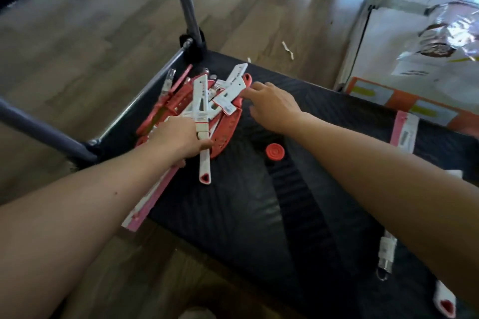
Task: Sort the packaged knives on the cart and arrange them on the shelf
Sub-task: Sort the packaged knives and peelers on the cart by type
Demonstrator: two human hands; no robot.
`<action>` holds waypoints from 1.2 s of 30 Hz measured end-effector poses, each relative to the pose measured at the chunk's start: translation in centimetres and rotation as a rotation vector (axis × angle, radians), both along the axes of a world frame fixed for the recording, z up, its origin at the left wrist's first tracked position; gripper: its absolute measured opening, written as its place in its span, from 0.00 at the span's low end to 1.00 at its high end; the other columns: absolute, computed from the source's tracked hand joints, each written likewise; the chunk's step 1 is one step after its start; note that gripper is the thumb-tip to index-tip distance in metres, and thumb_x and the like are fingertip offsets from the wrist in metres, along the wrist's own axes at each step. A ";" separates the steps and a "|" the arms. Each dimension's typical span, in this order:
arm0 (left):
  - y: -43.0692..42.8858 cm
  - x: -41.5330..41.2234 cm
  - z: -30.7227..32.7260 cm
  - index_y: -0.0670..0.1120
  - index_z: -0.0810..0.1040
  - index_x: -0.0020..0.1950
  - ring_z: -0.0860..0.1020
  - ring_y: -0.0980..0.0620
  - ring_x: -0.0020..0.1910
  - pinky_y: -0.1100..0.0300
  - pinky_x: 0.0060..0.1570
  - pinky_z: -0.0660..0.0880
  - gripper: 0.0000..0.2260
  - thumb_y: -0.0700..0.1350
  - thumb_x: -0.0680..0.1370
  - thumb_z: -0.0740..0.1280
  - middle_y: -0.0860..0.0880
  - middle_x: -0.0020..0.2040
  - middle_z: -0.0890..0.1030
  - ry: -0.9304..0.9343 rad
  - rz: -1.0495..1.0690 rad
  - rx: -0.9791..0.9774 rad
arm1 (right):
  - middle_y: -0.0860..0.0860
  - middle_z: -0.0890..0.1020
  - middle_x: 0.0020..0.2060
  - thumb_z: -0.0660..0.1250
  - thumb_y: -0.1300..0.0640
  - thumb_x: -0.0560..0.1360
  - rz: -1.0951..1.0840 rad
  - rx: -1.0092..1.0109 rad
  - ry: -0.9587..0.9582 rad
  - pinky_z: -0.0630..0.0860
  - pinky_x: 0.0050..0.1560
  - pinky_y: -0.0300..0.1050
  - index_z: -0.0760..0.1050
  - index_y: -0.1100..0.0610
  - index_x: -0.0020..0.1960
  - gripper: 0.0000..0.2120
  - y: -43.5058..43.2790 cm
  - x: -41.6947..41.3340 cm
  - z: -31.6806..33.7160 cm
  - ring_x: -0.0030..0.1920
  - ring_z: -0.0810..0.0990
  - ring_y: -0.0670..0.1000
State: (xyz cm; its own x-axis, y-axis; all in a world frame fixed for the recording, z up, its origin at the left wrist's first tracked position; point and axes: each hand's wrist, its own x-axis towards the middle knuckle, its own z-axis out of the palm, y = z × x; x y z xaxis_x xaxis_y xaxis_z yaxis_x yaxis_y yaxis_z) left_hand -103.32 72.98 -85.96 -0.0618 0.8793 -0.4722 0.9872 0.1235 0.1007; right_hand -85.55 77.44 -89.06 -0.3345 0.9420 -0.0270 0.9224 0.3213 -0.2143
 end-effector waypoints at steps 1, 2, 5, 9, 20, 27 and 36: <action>0.0 -0.3 -0.5 0.44 0.77 0.43 0.81 0.48 0.27 0.61 0.31 0.75 0.17 0.59 0.74 0.65 0.46 0.35 0.80 -0.046 0.025 -0.001 | 0.52 0.70 0.67 0.57 0.62 0.77 0.001 0.015 -0.019 0.72 0.58 0.53 0.64 0.51 0.71 0.23 0.6 -0.6 -0.2 0.65 0.68 0.57; 0.0 -0.5 -1.0 0.44 0.78 0.45 0.82 0.48 0.27 0.60 0.33 0.78 0.17 0.58 0.74 0.66 0.46 0.38 0.81 -0.083 0.033 0.004 | 0.51 0.69 0.69 0.56 0.63 0.77 0.006 0.010 -0.034 0.71 0.60 0.55 0.61 0.51 0.73 0.25 1.1 -1.2 -0.5 0.68 0.66 0.57; -0.6 -0.6 -2.3 0.43 0.79 0.48 0.83 0.47 0.31 0.56 0.41 0.80 0.17 0.57 0.73 0.68 0.44 0.40 0.83 -0.123 0.026 -0.011 | 0.47 0.59 0.75 0.56 0.63 0.77 0.063 -0.055 -0.088 0.65 0.65 0.55 0.50 0.50 0.77 0.31 1.8 -2.6 -1.4 0.74 0.57 0.56; -0.7 -0.9 -3.0 0.40 0.78 0.47 0.81 0.42 0.46 0.50 0.49 0.78 0.16 0.53 0.72 0.70 0.42 0.46 0.82 -0.121 0.011 0.058 | 0.47 0.58 0.75 0.59 0.57 0.77 0.107 -0.087 -0.130 0.54 0.70 0.53 0.52 0.49 0.76 0.31 2.7 -3.1 -2.1 0.74 0.55 0.54; -0.1 -0.6 -1.9 0.41 0.77 0.34 0.78 0.50 0.36 0.59 0.42 0.75 0.13 0.49 0.73 0.71 0.50 0.35 0.76 -0.368 0.011 0.056 | 0.50 0.68 0.69 0.64 0.55 0.76 0.224 -0.029 -0.231 0.65 0.65 0.51 0.65 0.49 0.71 0.23 2.5 0.8 0.2 0.69 0.65 0.54; 0.9 1.5 -0.4 0.41 0.78 0.39 0.83 0.42 0.45 0.48 0.49 0.80 0.09 0.45 0.75 0.69 0.40 0.46 0.82 -0.601 0.087 0.095 | 0.50 0.71 0.66 0.64 0.57 0.76 0.141 -0.032 -0.371 0.74 0.55 0.48 0.68 0.49 0.68 0.21 0.9 6.4 2.4 0.65 0.70 0.53; -1.9 8.4 0.7 0.41 0.77 0.40 0.82 0.46 0.42 0.52 0.42 0.82 0.06 0.41 0.76 0.68 0.42 0.44 0.81 -0.756 0.052 -0.080 | 0.48 0.73 0.67 0.64 0.57 0.77 0.196 -0.068 -0.564 0.73 0.59 0.47 0.69 0.49 0.69 0.21 -4.6 15.4 5.1 0.65 0.72 0.53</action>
State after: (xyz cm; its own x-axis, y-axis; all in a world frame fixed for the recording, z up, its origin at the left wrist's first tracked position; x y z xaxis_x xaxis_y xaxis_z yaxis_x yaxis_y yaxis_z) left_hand -94.90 71.08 -85.24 0.2636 0.8453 -0.4648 0.6459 0.2032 0.7359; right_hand -70.18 72.82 -83.99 -0.4183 0.8543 -0.3086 0.8248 0.4996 0.2649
